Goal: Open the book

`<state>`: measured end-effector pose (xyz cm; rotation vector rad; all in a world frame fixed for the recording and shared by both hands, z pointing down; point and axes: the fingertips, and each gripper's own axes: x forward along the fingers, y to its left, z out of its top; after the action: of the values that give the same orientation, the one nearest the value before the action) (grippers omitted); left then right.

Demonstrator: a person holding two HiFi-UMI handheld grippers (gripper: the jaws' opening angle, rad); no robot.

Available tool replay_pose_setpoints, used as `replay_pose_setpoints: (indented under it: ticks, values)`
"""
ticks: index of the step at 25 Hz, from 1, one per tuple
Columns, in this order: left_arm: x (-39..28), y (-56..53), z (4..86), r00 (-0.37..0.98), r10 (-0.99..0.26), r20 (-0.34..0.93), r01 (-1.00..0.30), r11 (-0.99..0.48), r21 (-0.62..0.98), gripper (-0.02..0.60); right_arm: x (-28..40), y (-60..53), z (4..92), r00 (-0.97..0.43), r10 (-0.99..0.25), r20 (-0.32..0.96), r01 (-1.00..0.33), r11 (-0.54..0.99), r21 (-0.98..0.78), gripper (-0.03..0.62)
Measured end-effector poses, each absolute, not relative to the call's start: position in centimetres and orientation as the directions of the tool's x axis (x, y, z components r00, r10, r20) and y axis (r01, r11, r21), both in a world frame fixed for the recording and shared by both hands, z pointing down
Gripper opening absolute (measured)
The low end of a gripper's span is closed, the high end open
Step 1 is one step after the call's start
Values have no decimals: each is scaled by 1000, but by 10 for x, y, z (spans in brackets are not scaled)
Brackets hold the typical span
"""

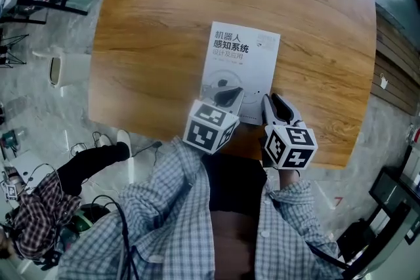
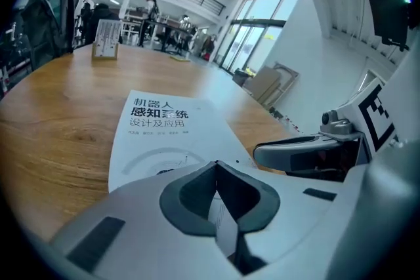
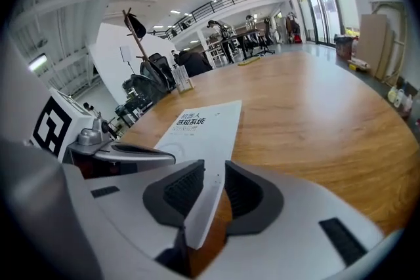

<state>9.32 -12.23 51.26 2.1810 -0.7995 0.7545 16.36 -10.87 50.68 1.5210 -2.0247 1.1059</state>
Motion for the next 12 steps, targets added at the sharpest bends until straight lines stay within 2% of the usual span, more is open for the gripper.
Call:
replay_pose_setpoints:
  ticks: [1,2,9,12]
  values:
    - [95,-122,514,640,-310,703,-713,-581,393,8,163,-108,510,-362,-616,700,-916,98,-388,95]
    - [96,-121,515,638,-305,708,-712,-585,389,8,162,-106,512,-380,-600,704,-907,91,-412,101]
    - [102,-117,521,606,-267,750,-703,-622,346,8,160,-101,533,-441,-526,727,-853,-7,-522,101]
    - [102,-117,522,604,-265,752,-701,-626,342,8,160,-102,534,-453,-519,725,-847,-4,-532,91]
